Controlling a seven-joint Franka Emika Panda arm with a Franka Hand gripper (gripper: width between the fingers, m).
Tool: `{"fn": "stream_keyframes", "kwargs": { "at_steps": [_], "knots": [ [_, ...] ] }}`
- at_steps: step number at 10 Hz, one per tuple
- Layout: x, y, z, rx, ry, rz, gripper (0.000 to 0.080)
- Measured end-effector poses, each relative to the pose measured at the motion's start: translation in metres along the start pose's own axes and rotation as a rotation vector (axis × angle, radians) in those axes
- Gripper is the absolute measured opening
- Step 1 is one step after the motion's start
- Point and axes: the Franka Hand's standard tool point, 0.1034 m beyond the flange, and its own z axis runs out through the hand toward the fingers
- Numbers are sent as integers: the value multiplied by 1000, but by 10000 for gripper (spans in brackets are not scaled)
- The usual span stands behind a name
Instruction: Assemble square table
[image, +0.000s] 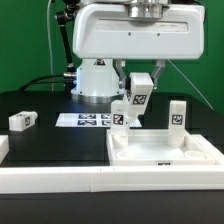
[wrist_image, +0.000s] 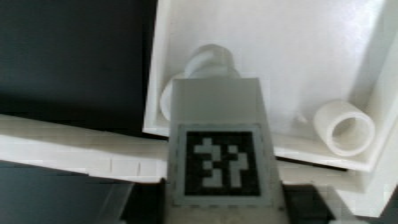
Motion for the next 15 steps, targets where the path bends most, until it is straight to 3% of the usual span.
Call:
{"fn": "stream_keyframes", "kwargs": {
  "at_steps": [2, 3, 7, 11, 12, 13, 15],
  "knots": [
    [2, 1, 1, -7, 25, 0, 290],
    [8, 3, 0, -22, 89, -1, 290],
    [25, -22, -4, -74, 393, -33, 290],
    [25, -28, -1, -69, 392, -29, 290],
    [23, -34, 3, -62, 386, -33, 290],
    [23, -50, 7, -46, 383, -36, 290],
    [32, -70, 8, -21, 378, -43, 290]
  ]
}}
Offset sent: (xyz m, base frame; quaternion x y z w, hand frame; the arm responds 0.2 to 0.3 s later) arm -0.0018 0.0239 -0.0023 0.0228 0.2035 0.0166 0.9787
